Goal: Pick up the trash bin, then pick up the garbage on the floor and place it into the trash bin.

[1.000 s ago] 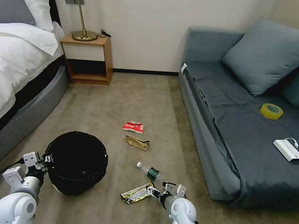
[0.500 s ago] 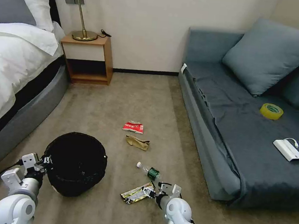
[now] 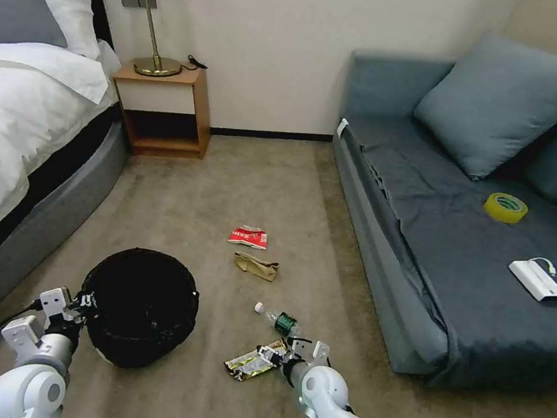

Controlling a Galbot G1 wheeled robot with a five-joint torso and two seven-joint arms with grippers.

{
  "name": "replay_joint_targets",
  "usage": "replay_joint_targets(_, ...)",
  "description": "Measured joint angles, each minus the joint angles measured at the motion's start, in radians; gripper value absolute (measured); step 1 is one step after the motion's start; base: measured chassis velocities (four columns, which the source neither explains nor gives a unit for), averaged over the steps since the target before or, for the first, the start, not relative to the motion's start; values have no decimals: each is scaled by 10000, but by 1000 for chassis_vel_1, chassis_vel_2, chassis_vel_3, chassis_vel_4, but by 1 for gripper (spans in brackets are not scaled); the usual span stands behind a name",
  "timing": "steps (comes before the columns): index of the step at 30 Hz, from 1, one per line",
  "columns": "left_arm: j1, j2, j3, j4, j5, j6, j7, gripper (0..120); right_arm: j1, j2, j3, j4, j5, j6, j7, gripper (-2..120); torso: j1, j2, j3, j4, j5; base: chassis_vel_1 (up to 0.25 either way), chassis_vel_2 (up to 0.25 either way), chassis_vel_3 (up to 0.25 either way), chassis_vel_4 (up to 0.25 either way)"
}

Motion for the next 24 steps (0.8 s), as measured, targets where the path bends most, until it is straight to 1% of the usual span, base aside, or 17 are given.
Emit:
replay_joint_targets(12, 9, 29, -38, 65, 3, -19, 40, 5, 67, 49, -57, -222, -101, 95, -79, 100, 0, 0, -1, 0, -1, 0, 0, 0, 0)
replay_joint_targets(18, -7, -12, -6, 73, 8, -25, 42, 5, 72, 189, -59, -320, -205, 100, -111, 99, 0, 0, -1, -1, -2, 0, 0, 0, 0)
replay_joint_targets(21, -4, -12, -15, 98, 8, -37, 54, 5, 86, 251, -57, -404, -310, 106, -170, 90, 0, 1, -1, -2, -3, 0, 0, 0, 0)
replay_joint_targets(22, -1, -12, -29, 104, 9, -41, 64, 5, 88, 259, -55, -427, -339, 116, -186, 84, -1, 1, -1, -3, -4, 0, 0, 0, 0)
replay_joint_targets(23, -1, -12, -29, 104, 9, -41, 64, 5, 88, 259, -55, -427, -339, 116, -186, 84, -1, 1, -1, -3, -4, 0, 0, 0, 0)
replay_joint_targets(24, 5, -12, -38, 110, 9, -46, 75, 5, 91, 269, -55, -452, -374, 130, -201, 79, 0, 3, -1, -4, -5, 0, 0, 0, 0)
